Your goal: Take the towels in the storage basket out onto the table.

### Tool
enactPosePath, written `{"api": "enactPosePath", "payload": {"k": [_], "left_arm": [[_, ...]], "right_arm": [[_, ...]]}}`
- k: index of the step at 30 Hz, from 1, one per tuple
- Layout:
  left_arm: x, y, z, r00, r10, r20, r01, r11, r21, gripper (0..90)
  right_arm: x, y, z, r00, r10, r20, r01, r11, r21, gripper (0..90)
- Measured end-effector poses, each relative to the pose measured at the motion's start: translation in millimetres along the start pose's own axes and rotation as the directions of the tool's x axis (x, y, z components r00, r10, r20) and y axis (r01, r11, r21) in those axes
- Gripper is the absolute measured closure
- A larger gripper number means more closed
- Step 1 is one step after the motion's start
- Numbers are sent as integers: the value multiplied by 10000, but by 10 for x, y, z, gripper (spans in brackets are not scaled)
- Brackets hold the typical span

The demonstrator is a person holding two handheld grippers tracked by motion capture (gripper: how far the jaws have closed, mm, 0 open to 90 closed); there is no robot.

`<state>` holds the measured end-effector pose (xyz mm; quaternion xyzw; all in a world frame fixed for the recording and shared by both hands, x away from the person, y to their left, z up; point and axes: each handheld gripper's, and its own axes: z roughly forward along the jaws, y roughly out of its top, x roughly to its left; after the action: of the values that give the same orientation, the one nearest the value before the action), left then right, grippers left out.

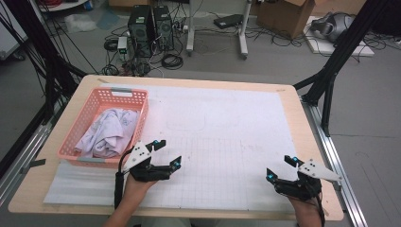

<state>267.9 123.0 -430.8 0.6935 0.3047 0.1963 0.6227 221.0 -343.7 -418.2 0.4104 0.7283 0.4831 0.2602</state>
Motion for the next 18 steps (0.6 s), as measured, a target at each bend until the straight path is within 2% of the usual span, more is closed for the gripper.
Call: {"api": "enactPosePath", "payload": {"k": [7,12,18], "left_arm": [[9,-13,9,10000,-89,15,88,9999,68,172],[-17,-29,35,9999,77,112,-80,9995,299,172],[-47,-12,18,9997,191,165,-195,9995,230,166]], "right_arm": [[-18,-4,18,10000,90,-12,-90,10000,-3,146],[-34,-16,13,9999,110,-33,-110,9999,-41,146],[-15,-10,9,9997,220,-146,-221,9997,-52,146]]}}
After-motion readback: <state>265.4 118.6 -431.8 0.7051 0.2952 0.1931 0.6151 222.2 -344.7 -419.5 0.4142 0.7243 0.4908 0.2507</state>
